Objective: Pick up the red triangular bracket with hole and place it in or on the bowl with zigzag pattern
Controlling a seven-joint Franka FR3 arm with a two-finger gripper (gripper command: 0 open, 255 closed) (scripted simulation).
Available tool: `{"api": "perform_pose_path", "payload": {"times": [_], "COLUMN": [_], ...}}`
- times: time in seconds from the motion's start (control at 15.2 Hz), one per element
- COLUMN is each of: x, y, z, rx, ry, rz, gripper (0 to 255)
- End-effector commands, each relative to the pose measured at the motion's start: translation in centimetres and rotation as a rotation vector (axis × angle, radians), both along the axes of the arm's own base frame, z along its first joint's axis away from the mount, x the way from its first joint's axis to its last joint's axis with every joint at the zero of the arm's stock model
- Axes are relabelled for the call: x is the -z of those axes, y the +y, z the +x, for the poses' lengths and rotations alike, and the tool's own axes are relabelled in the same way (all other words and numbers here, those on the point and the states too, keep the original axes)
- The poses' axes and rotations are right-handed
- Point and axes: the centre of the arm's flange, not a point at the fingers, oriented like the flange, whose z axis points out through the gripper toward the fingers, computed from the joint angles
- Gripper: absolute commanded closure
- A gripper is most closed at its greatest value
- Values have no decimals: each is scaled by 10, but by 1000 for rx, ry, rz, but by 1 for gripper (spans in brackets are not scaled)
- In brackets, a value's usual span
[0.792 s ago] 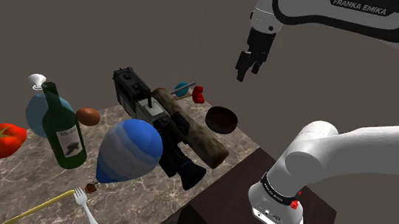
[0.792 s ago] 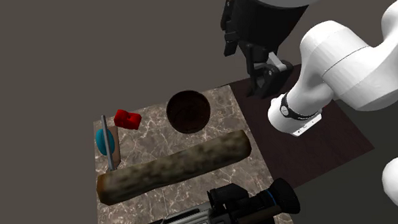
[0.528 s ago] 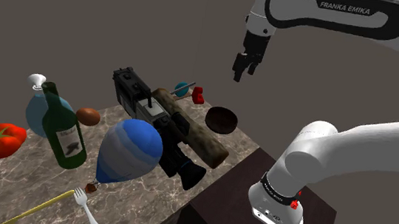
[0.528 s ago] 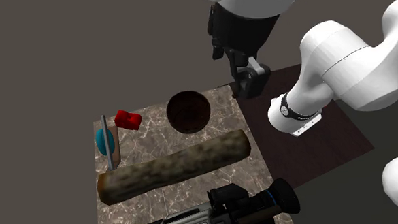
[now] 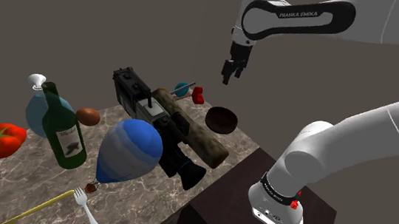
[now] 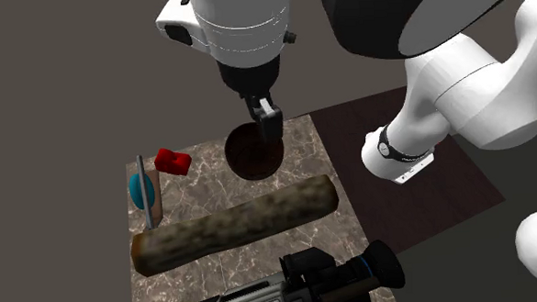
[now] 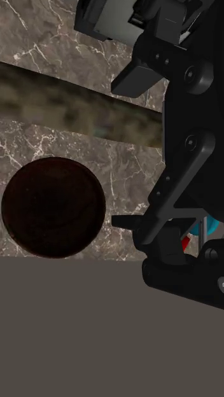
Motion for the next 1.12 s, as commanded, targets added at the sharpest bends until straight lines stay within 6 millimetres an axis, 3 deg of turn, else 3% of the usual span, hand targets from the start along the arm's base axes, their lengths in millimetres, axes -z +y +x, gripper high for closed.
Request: {"api": "perform_pose_path", "payload": {"times": [0.0,1.06], "x": [14,143], "y": [-14,-101], "z": [22,171], "rx": [-15,-124], "ry": [0,12], "rz": [5,59], "gripper": [0,0]}}
